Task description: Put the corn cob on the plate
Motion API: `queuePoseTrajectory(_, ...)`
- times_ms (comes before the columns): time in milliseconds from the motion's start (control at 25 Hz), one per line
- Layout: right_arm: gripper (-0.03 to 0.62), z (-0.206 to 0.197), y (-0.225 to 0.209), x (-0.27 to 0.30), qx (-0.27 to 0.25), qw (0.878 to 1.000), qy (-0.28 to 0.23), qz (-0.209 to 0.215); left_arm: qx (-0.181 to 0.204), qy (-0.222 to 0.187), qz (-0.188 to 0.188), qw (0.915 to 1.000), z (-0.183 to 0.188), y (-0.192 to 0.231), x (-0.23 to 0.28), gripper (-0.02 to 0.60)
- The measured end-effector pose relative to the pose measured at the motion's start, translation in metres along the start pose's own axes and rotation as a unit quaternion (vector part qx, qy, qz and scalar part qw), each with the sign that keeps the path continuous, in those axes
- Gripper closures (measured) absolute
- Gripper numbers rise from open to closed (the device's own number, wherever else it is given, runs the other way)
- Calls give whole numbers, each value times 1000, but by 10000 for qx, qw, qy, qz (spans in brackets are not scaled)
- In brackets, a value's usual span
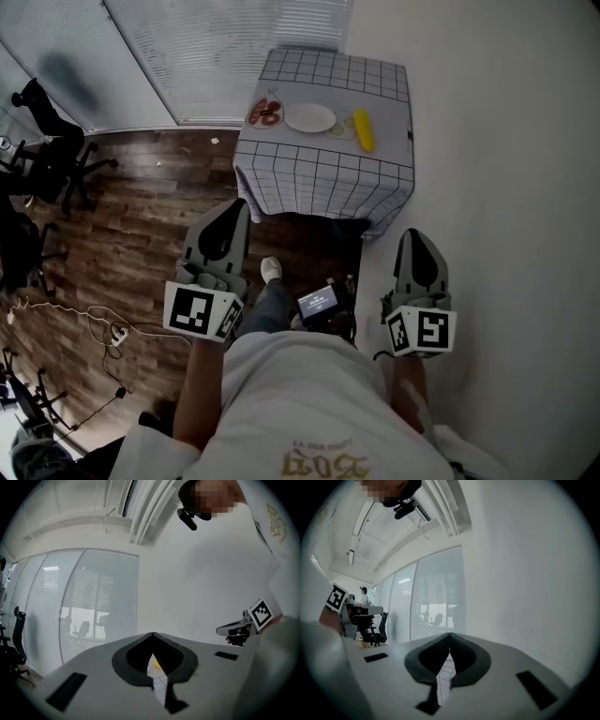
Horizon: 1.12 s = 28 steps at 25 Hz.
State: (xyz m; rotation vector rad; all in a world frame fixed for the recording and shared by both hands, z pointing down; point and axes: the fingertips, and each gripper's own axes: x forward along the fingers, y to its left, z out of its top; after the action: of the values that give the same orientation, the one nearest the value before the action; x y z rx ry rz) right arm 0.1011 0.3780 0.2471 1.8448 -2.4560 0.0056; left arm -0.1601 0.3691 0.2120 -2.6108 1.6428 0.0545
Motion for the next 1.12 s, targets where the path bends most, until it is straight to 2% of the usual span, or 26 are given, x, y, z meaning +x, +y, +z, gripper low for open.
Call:
queuePoseTrajectory(200,586,-4,-13,25,34,9999,56,-99,-34,-3,-171,9998,-7,6,39,578)
queuePoseTrajectory(440,586,-14,-34,86,9,9996,149,-257,-95,-48,-499,9987,-25,31,118,578)
queuePoseTrajectory(680,586,-17,-57,166,-362,9957,420,-748,57,-89,-1106,9938,-31,67,208,578)
queuePoseTrajectory(880,586,-27,-74,237,-383,9922,719,-941,70,54,-1050,9944,-42,112,279,578)
queuePoseTrajectory(1000,586,-31,-84,271,-420,9896,845,-1082,236,65,-939,9953,-49,136,311,578)
queuePoseTrajectory(1120,586,-36,-89,300,-441,9879,1009,-1095,312,226,-1134,9928,-62,150,333,578)
